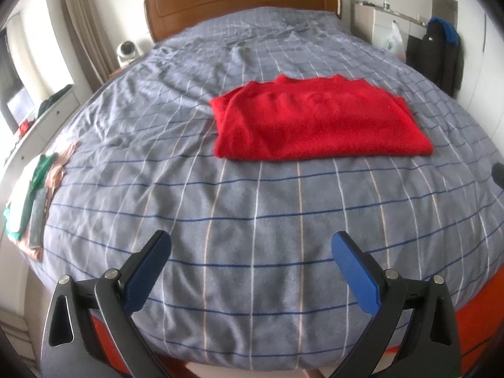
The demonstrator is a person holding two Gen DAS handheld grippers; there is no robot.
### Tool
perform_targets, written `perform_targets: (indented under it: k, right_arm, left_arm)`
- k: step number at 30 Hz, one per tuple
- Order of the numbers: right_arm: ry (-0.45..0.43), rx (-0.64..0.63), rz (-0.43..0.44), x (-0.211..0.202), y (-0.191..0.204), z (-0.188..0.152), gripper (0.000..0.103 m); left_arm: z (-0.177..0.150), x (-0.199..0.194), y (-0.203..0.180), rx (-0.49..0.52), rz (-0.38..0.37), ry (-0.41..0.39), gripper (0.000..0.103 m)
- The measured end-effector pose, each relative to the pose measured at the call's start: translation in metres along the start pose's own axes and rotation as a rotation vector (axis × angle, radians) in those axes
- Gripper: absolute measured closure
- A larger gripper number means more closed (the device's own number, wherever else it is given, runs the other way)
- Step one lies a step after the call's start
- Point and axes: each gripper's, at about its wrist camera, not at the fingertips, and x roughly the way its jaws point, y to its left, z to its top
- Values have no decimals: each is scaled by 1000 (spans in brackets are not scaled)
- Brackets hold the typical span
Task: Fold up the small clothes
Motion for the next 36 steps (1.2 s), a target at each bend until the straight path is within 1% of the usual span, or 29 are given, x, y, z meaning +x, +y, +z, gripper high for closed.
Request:
perform_targets:
  k: [2, 3, 5, 6, 7, 8, 9, 10, 11, 12, 13, 14, 16, 17, 18, 19, 20, 22, 25, 29, 36]
  right_arm:
    - [-2, 4, 9, 0, 0, 0, 6]
    - [-9, 18, 28, 0, -2, 0, 6]
    - [-34, 85, 146, 6, -9, -2, 6]
    - [-46, 130, 237, 14, -13, -5, 2]
    - [-45, 172, 329, 27, -17, -9, 1]
    - [-21, 207, 408, 43, -21, -13, 1]
    - [14, 238, 460, 58, -24, -16, 1]
    - [51, 263, 485, 72, -27, -18, 1]
    - [72, 262, 465, 84, -30, -18, 1]
    - [60, 247, 453, 88, -33, -15, 1]
    - [38, 226, 435, 90, -35, -10, 1]
    - [27, 177, 359, 90, -36, 0, 1]
    - [16, 89, 226, 85, -33, 16, 1]
    - [-19, 29, 150, 74, -28, 28, 1]
    - [-44, -7, 98, 66, -24, 35, 1]
    - [-69, -39, 42, 56, -20, 42, 1]
    - [-87, -52, 8, 48, -17, 47, 1]
    - [-101, -55, -23, 34, -14, 55, 1]
    - [-103, -36, -42, 20, -16, 62, 1]
    - [-110, -53, -81, 3, -9, 64, 1]
    - [-131, -68, -106, -15, -4, 66, 1]
  left_arm:
    - [0, 0, 0, -2, -1, -2, 1]
    - [0, 2, 0, -1, -8, -6, 1]
    - [2, 10, 2, -3, -44, -24, 1]
    - [4, 18, 7, -9, -66, -45, 1]
    - [5, 24, 11, -14, -72, -61, 1]
    - [5, 31, 15, -14, -69, -79, 1]
    - [4, 40, 21, -3, -45, -107, 1]
    - [2, 47, 26, 5, -16, -115, 1]
    - [-1, 54, 31, 5, 13, -115, 1]
    - [-6, 63, 40, -13, 26, -111, 1]
    - [-11, 68, 47, -36, 19, -108, 1]
    - [-16, 74, 54, -62, 10, -105, 1]
    - [-26, 90, 67, -118, 6, -61, 1]
    - [-27, 95, 70, -136, 3, -36, 1]
    - [-25, 99, 74, -163, -12, -29, 1]
    - [-24, 99, 74, -174, -10, -40, 1]
    - [-23, 100, 75, -176, -1, -52, 1]
    - [-22, 105, 70, -157, 20, -58, 0]
    - [-25, 108, 67, -148, 39, -67, 0]
    - [-25, 108, 67, -149, 38, -70, 0]
    - [-26, 109, 69, -154, 35, -75, 0]
